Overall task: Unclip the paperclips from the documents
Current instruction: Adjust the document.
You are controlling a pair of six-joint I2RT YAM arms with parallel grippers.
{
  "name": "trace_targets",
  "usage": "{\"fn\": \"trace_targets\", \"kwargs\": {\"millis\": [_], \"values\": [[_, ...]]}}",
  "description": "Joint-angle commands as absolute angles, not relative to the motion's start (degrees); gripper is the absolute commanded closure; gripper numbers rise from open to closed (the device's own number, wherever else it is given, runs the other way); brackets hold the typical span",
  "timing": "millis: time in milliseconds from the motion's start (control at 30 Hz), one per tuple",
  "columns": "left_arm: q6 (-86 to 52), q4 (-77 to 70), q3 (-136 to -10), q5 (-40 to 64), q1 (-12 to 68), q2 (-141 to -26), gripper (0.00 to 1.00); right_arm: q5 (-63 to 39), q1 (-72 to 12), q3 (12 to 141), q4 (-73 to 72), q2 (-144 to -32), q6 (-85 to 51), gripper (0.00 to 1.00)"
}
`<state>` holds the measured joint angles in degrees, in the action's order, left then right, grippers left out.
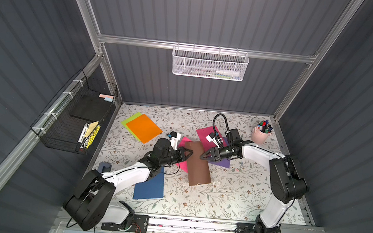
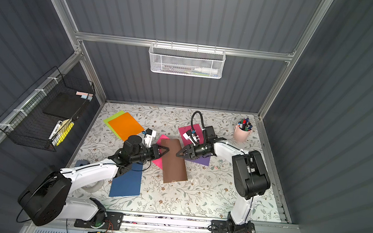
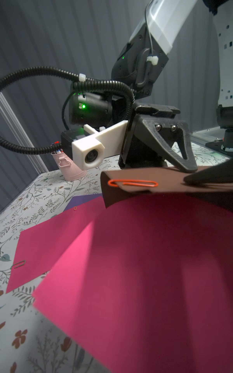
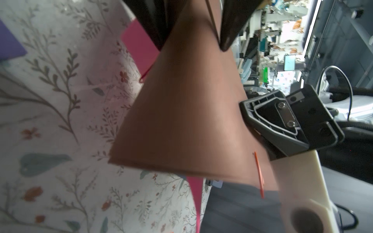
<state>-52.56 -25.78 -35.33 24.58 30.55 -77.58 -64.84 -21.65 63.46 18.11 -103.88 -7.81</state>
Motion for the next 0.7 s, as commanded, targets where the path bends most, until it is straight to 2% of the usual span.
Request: {"fn": "trace_targets", "kwargs": {"millis": [0,133,333,667], "values": [[-50.07,-21.97,-38.26,22.80,30.57,-77.83,0.98,-59.73,-21.09,64.08,21.01,-103.85,-6.86,0.39],[-44.70,-11.94,-42.91,18.06,30.56,-77.95,1.00,-51.85,-19.94,63.28,25.08,-102.30,-6.49,0.32],[-36.68,0.60,-50.37,13.97,30.59,-78.90,1.00,-41.60,-19.29,62.96,32.46,-97.42,-4.16,0.29],[-26.03,5.85,-58.04,14.97,30.56,-77.22,1.00,-40.11,-18.59,64.87,32.87,-84.15,3.42,0.27]]}}
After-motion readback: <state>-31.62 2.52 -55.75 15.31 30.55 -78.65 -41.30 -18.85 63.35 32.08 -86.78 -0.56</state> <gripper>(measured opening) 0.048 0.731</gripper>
